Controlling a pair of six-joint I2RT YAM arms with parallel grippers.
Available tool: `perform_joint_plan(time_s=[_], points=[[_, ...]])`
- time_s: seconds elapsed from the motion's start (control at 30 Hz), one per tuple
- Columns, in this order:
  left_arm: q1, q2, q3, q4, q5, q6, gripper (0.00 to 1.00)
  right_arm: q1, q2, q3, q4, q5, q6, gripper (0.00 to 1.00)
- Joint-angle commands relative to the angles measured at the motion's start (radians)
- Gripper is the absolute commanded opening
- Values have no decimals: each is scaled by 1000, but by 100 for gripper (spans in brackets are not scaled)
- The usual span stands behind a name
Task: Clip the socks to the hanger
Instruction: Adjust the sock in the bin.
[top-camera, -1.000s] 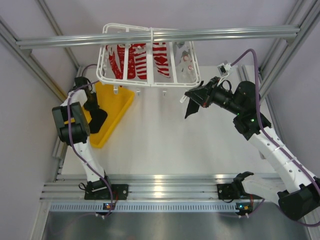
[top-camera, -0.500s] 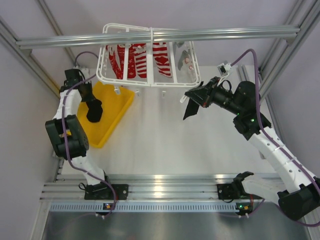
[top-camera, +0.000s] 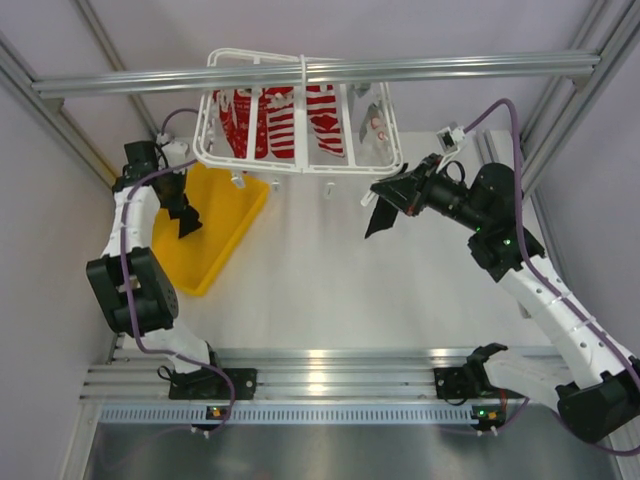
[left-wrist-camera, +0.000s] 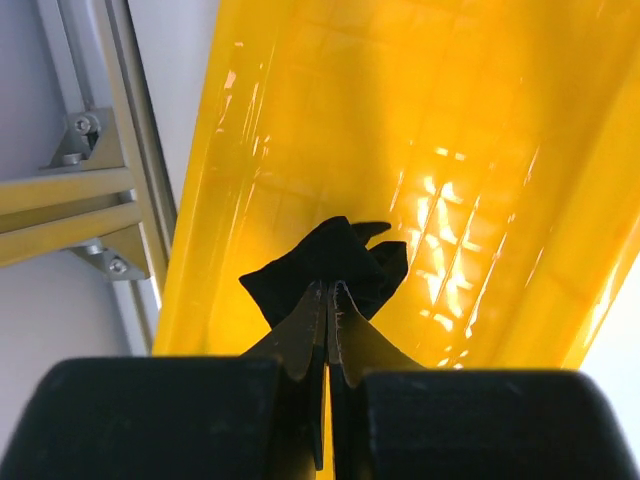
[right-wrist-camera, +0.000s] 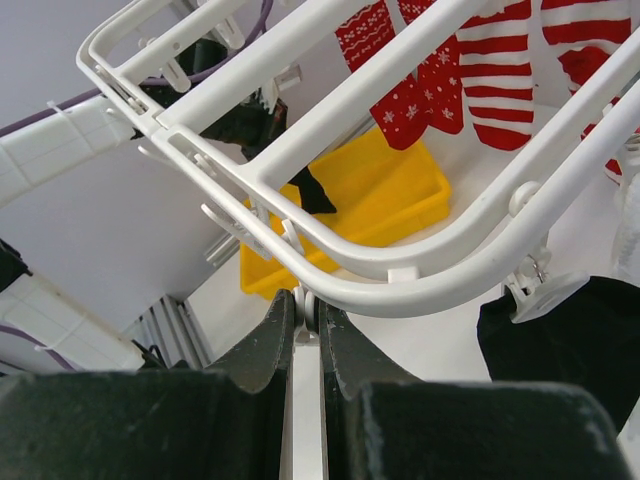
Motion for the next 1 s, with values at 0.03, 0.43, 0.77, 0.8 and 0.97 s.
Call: perform_joint_plan(time_s=[0.03,0.43,0.77,0.8,0.97], points=[[9,-160,-15,-94,-17,222,0,-17,-24,28,-9,-11,-5,0],[-163,-23,-26,-23,-209,276,2,-17,16,26,22,-23,8,0],[-137,138,114,-14,-163,64,54,-17,10,28,7,-20,2,0],[-125,128,103,-26,-161,75,54,-17,7,26,7,-18,1,0],[-17,101,65,-112,-74,187,55,-17,10,19,13,-27,7,0]])
